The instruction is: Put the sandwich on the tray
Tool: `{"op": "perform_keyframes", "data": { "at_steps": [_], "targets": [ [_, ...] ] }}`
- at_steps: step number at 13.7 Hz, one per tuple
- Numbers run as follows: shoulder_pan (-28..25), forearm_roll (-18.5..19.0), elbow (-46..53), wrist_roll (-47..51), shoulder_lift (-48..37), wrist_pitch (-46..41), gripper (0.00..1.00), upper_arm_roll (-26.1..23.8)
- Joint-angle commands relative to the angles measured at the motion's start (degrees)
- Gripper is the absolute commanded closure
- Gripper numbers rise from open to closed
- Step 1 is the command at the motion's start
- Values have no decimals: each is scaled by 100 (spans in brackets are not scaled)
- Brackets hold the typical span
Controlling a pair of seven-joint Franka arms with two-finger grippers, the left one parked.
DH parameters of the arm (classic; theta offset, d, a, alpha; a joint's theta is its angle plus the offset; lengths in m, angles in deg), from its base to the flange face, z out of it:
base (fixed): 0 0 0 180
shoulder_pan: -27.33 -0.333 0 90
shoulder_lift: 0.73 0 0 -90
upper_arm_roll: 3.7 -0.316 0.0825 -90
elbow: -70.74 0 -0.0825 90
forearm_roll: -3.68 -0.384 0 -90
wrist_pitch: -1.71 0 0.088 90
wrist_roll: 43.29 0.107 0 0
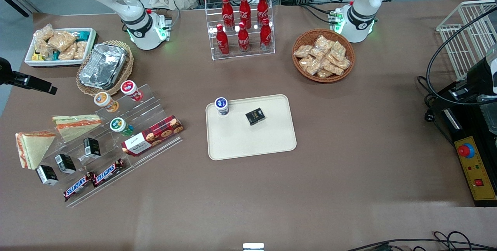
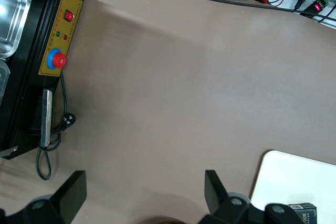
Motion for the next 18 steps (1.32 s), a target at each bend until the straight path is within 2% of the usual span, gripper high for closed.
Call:
{"op": "perform_keyframes", "data": {
  "at_steps": [1, 6, 9, 10, 12, 14, 18],
  "targets": [
    [-17, 53, 59, -72, -83, -189, 1, 0],
    [1, 71, 76, -72, -93, -189, 1, 9],
    [44, 211, 111, -80, -84, -128, 1, 35],
    [62, 290, 112, -89, -84, -76, 1, 70],
    [124, 701, 112, -168, -84, 240, 1, 167],
    [133, 905, 112, -457, -49, 372, 1, 394],
    [133, 713, 50, -1221, 65, 1259, 1, 1089]
  ]
}}
